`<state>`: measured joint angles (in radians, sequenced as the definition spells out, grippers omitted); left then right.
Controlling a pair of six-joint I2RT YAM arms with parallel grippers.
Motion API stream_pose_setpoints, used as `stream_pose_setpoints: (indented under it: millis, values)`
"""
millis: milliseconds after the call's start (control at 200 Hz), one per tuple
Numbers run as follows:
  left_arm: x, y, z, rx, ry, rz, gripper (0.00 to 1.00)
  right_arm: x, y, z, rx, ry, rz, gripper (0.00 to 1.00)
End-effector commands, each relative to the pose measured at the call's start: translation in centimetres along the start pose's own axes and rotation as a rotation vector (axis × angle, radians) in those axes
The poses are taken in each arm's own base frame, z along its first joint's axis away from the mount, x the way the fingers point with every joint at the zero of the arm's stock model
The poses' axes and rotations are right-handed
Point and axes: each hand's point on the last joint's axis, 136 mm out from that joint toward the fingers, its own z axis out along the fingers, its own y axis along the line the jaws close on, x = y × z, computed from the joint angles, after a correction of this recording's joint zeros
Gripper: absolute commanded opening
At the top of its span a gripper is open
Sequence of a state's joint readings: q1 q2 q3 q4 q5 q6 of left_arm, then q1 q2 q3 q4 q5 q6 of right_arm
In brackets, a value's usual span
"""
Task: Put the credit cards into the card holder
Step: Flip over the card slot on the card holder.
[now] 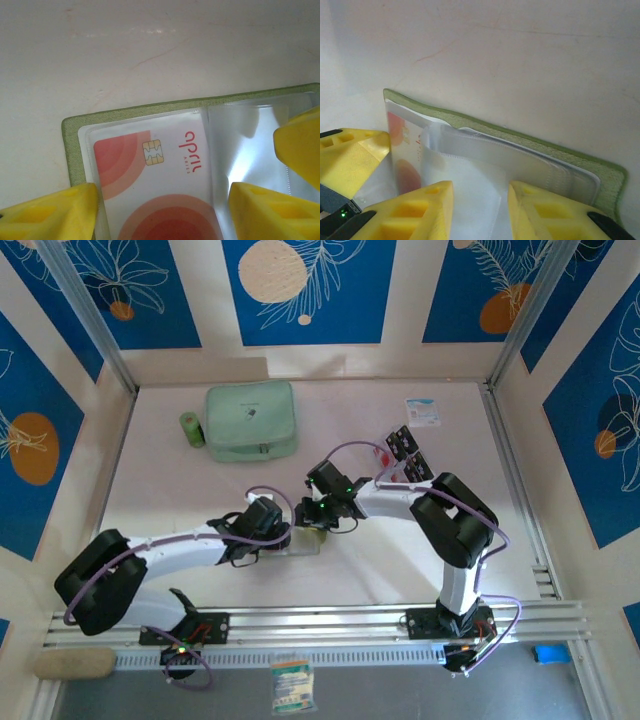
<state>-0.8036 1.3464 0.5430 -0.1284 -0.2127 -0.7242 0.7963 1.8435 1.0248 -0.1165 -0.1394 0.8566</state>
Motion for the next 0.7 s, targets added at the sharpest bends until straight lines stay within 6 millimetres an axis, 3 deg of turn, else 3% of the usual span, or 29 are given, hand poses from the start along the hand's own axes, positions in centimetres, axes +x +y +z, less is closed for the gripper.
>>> stream_pose_setpoints:
  millis: [0,300,460,695]
  values:
    - [0.6,0.2,-0.4,0.002,0.013,0.015,0.71,0.5,0.3,0.5,-0.033,0.038,0.025,0.35]
    - [0.3,0.2,-0.9,-0.001,-0.001,0.011,0.76,0.2,2.0,-0.9,-0.098,0.027,0.023,0.35]
    - [-0.9,0.2,-2.4,0.008,-0.052,-0.003,0.83,0.5,3.2,-2.2,-0.122,0.015,0.010,0.36]
    - [-2.8,1.1,-5.1,-0.007,-0.140,-0.029,0.91,1.2,4.6,-2.4,-0.126,0.017,-0.001,0.51]
